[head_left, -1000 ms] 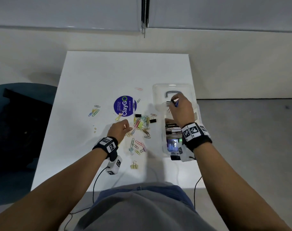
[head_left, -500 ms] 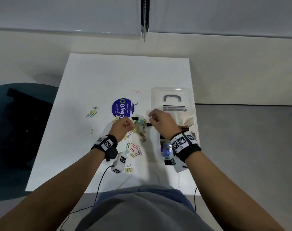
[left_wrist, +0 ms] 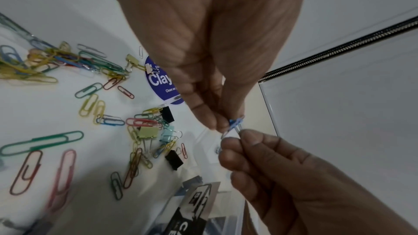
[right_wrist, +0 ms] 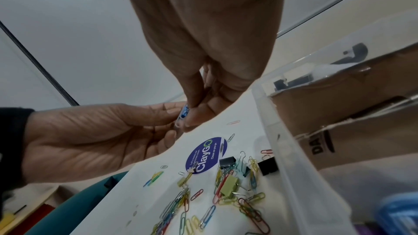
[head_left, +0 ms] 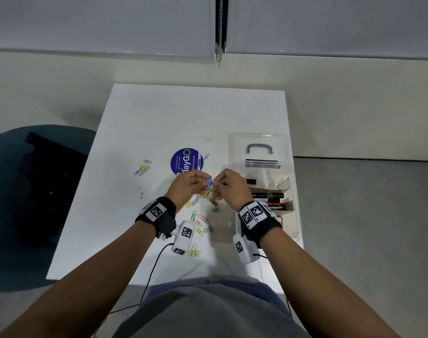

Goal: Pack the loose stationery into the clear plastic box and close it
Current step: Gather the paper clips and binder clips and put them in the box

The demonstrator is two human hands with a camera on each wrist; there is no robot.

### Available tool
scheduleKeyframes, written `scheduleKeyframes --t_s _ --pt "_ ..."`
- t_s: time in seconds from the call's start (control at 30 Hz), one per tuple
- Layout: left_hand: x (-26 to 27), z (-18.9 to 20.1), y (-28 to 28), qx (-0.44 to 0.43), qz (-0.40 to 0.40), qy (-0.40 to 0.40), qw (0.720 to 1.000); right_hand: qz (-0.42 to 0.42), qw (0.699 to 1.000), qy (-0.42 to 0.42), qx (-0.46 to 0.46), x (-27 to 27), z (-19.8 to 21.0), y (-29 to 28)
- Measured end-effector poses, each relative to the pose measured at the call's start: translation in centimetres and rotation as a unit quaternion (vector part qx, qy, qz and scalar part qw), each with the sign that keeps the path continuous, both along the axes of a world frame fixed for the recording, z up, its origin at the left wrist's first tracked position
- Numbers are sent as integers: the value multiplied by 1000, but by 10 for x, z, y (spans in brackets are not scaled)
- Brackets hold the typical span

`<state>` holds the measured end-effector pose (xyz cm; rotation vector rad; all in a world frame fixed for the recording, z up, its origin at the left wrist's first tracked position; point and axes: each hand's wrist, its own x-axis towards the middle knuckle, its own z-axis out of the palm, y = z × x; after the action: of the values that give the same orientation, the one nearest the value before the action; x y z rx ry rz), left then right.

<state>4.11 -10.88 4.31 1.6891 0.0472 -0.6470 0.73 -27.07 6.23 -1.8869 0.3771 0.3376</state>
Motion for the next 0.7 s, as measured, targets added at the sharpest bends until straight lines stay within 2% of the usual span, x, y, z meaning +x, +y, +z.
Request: scheduleKeyframes --t_s 0.07,0.13,0.23,0.27,0.3,0.43,0.5,0.63,0.7 --pt "2 2 -1 31 -20 -15 999 16 1000 5 -2 -1 -1 2" --pt "5 4 -3 96 -51 -64 992 40 998 -1 -46 -3 -4 2" --pt "11 8 -5 242 -118 -181 946 59 989 -19 -137 -4 4 -5" --pt "13 12 -9 267 -134 -204 932 54 985 -32 -164 -4 7 -11" --pt "15 16 -15 267 -142 -214 929 39 981 -43 -187 -5 9 -19" --pt "16 32 -63 166 -128 -195 958 -65 970 -36 -230 -9 14 -59" --pt "15 32 -93 142 -130 -194 962 -108 965 -29 -236 -13 14 -76" --pt "18 20 -116 159 -183 -205 948 -123 964 -27 -236 -19 14 -89" --pt "26 13 -103 172 -153 -217 949 -107 965 -39 -235 -18 14 -82"
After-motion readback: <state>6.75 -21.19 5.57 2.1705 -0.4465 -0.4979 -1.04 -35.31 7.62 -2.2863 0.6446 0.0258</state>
